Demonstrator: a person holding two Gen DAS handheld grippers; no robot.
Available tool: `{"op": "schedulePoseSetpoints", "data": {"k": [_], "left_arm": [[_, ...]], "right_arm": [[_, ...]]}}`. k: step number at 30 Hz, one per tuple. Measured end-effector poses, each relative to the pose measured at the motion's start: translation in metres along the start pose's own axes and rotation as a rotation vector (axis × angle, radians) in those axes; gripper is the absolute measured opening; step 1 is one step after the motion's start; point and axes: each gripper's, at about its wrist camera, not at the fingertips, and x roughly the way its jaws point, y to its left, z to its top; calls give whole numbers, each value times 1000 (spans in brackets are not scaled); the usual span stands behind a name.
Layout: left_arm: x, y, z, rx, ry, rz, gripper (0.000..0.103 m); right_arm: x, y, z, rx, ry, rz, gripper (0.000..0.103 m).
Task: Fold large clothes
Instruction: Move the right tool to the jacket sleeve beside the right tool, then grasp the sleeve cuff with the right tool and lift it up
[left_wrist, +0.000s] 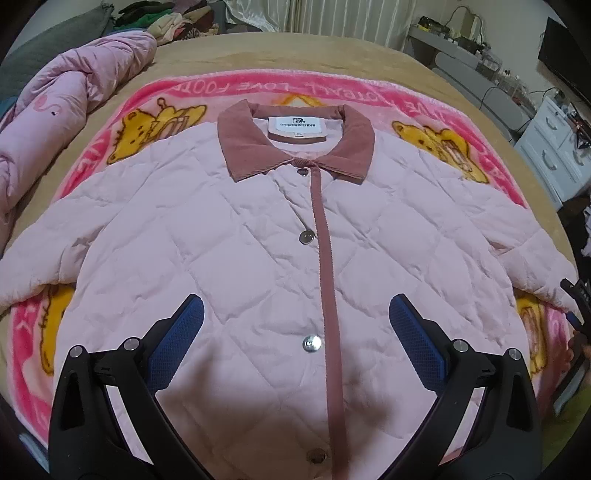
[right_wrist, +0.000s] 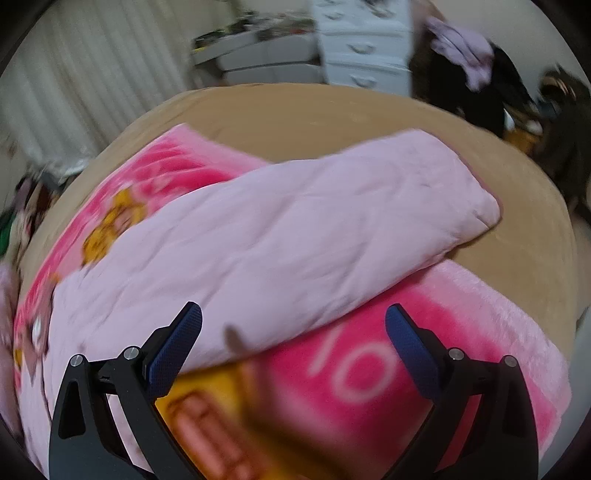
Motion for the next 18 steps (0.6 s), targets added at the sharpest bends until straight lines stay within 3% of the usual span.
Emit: {"op": "schedulePoseSetpoints", "data": {"k": [5, 15, 18], "left_arm": [[9, -2, 6, 1, 16, 8, 94], [12, -1, 12, 21, -1, 16, 94], [11, 4, 15, 16, -8, 19, 94]], "right_arm": [[26, -39, 19, 143, 26, -19, 99], [62, -72, 48, 308, -6, 56, 99], [57, -78, 49, 341, -37, 87, 79]]}}
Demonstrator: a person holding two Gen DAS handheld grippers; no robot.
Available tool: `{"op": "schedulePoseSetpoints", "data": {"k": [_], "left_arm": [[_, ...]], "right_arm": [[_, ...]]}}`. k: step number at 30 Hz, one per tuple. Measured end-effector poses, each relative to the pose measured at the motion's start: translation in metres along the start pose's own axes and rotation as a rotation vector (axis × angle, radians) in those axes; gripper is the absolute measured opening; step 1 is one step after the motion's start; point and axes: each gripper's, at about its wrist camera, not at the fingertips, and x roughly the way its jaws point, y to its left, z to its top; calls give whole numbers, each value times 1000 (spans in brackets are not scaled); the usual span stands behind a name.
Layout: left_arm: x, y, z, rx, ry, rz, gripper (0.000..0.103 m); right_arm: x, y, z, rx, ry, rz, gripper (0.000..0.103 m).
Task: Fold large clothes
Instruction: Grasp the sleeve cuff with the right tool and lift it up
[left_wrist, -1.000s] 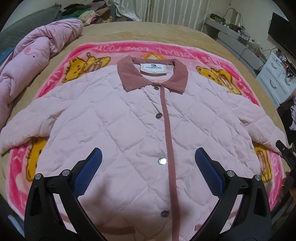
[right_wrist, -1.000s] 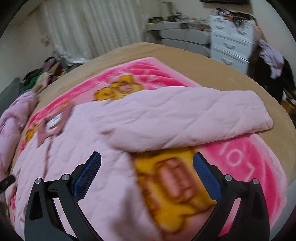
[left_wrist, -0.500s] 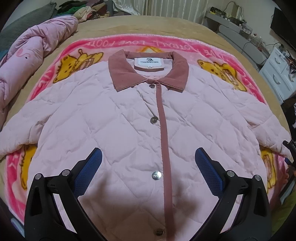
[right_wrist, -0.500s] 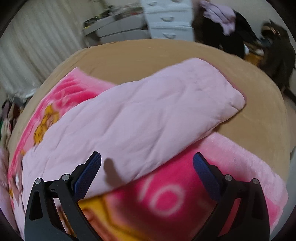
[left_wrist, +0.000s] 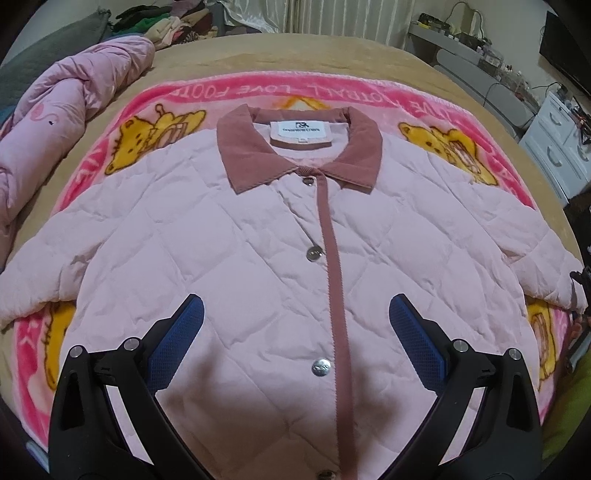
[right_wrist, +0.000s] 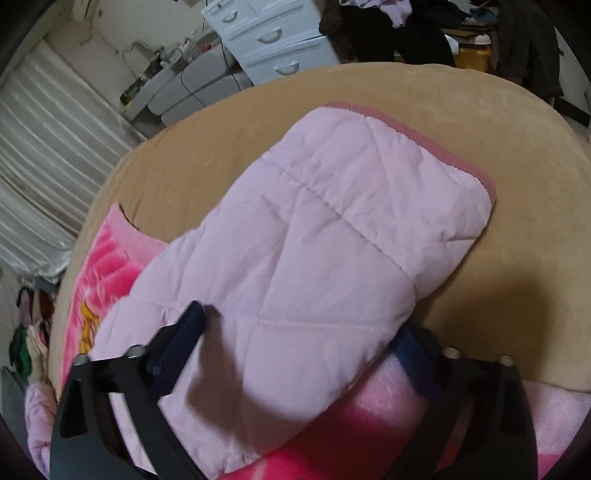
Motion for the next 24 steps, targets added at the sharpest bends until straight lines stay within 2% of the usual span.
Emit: {"op": "schedulePoseSetpoints", "data": {"k": [1, 3, 5, 8, 15, 19, 24], "left_arm": [[0, 3, 1, -5, -4, 0, 94], [-1, 8, 5, -10, -5, 2, 94], [-2, 12, 9, -13, -8, 8, 94], [-3, 17, 17, -9, -3, 16, 94], [-12, 21, 38, 20, -18, 16, 94], [-21, 26, 49, 39, -39, 24, 94], [-38, 34, 65, 58, -73, -12, 94]], "right_arm": [[-4, -3, 3, 15, -10, 23, 68], [-10, -3, 7, 19, -30, 51, 58], [-14, 1, 12, 0, -51, 76, 41], [-28, 16, 19, -68, -88, 113, 29], [-86, 75, 19, -264, -215, 217, 21], [-123, 128, 5, -408, -271, 295, 19], [-160, 182, -19, -518, -315, 386, 19]]}}
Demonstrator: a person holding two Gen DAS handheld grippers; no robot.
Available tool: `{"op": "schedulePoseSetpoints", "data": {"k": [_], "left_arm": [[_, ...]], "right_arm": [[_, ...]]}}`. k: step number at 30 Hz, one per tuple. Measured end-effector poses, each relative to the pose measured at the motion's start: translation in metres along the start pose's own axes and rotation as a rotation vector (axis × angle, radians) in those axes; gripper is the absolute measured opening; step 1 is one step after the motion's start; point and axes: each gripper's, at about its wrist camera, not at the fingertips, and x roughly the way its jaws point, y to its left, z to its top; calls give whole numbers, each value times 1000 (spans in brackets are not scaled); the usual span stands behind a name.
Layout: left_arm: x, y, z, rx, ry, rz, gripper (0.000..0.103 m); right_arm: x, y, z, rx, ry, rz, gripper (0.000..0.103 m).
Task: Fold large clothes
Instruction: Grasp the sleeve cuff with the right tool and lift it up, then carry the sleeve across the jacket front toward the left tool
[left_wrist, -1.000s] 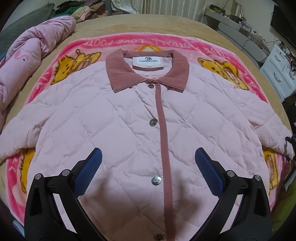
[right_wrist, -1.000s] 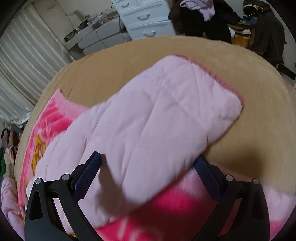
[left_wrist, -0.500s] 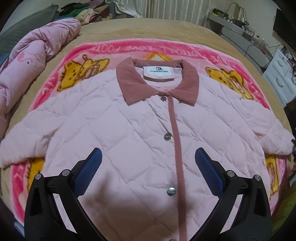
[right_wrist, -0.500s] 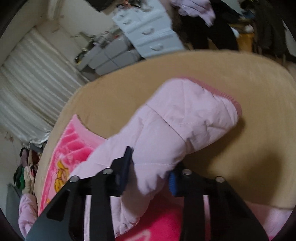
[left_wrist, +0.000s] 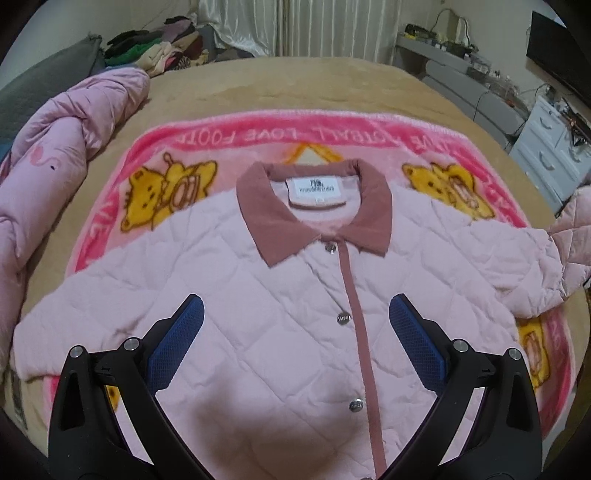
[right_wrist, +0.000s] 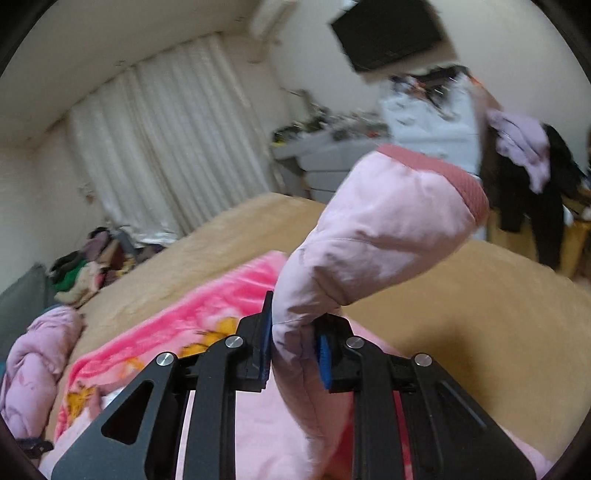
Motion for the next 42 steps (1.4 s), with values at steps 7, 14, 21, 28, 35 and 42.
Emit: {"op": "schedulePoseSetpoints", "data": {"k": [7, 14, 21, 28, 35, 42], "left_arm": [[-25, 20, 16, -24, -56, 12, 94], [-42, 50, 20, -65, -106, 42, 94], [-41, 84, 10, -127, -117, 81, 94], [-23, 113, -15, -230, -95, 88, 94], [-8, 133, -31, -264, -85, 104, 94], [-8, 151, -36, -298, -135, 52, 94]], "right_arm": [[-5, 87, 15, -98, -6, 147, 18], [-3, 157, 11, -182, 9, 245, 17], [-6, 202, -12, -218, 44, 303, 17], [-8, 240, -37, -257, 73, 345, 17], [-4, 273, -67, -301, 102, 377, 17], [8, 308, -113, -346, 169, 412, 17]]}}
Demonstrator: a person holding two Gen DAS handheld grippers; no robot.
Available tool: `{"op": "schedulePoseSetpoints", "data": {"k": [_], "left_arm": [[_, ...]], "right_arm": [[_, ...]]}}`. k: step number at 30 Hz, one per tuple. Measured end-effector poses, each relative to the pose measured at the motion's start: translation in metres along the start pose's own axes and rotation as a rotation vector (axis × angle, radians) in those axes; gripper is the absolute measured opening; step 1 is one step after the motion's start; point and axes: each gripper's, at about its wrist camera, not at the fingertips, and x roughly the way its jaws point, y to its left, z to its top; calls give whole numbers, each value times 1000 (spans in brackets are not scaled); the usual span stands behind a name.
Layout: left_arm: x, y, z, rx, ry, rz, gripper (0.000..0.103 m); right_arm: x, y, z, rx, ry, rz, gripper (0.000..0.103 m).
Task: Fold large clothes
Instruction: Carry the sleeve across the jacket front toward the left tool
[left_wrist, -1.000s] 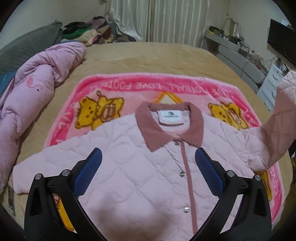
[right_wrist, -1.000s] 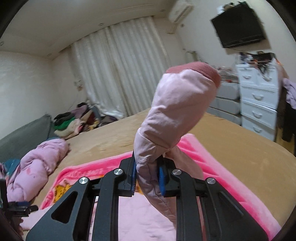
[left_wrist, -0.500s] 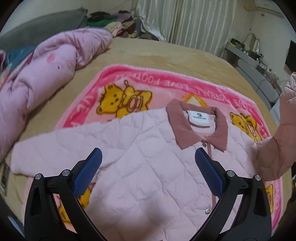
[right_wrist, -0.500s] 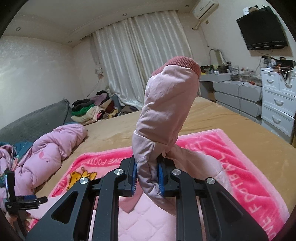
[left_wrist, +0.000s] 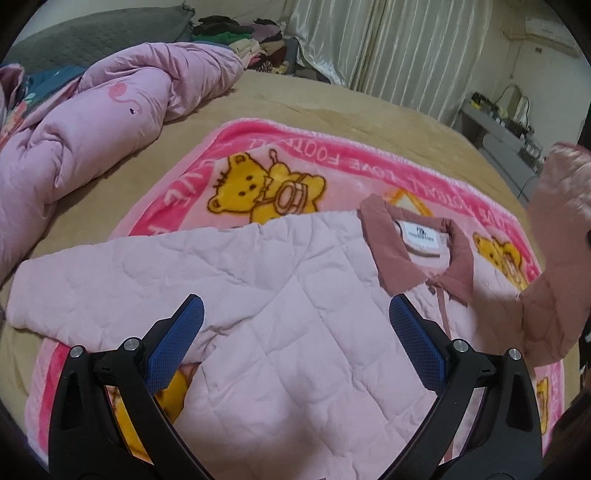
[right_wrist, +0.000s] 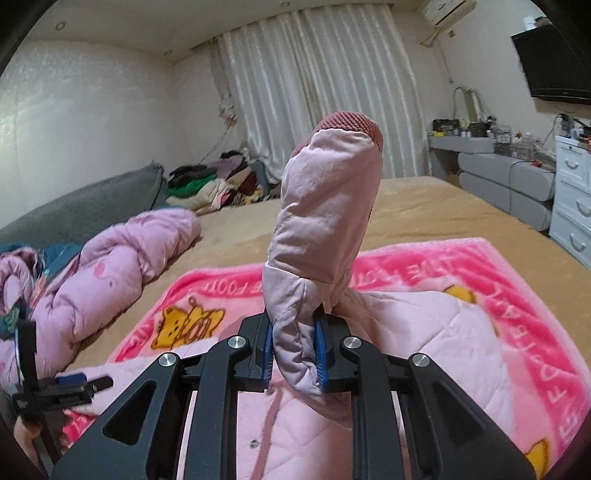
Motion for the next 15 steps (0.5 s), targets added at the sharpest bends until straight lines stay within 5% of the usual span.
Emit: {"op": "schedulePoseSetpoints", "data": {"k": [15], "left_arm": [[38, 37, -16, -115, 60, -186, 94]], "right_arm": [[93, 92, -94, -104, 203, 42, 17]]}}
